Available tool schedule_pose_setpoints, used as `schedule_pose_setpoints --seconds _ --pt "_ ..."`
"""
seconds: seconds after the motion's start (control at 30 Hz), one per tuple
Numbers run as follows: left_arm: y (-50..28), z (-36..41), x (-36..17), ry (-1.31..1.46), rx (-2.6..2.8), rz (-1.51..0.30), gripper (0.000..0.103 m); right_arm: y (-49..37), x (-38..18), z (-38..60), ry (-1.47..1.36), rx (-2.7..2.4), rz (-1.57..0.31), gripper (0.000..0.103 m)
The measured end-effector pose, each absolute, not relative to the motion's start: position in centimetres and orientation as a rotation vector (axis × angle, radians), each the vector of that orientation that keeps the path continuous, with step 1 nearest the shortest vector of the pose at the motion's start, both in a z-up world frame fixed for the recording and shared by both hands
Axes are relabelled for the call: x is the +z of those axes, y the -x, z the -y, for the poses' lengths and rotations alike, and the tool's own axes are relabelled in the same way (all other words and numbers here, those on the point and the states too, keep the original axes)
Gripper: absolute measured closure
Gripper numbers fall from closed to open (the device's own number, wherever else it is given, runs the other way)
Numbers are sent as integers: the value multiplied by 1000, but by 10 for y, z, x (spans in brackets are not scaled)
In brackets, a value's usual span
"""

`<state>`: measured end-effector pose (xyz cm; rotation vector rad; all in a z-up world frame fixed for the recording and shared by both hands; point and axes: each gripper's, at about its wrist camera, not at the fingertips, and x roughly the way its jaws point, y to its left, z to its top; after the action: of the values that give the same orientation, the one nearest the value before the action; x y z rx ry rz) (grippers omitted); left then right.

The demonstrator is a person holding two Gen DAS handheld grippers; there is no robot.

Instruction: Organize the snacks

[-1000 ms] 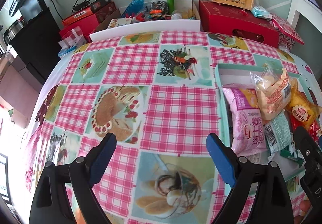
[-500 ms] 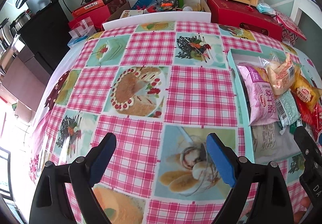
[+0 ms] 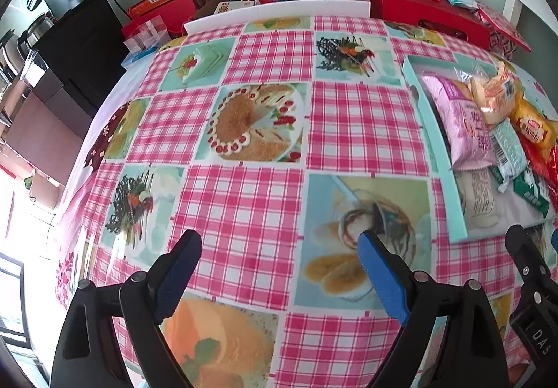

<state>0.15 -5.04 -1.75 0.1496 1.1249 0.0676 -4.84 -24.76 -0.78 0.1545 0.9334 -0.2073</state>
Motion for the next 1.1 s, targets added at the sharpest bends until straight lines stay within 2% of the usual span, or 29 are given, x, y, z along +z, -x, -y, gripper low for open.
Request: schedule_pose_setpoints --seconds 1.1 --pt "-5 46 -30 -148 20 -1202 12 50 -16 244 -116 -214 -987 0"
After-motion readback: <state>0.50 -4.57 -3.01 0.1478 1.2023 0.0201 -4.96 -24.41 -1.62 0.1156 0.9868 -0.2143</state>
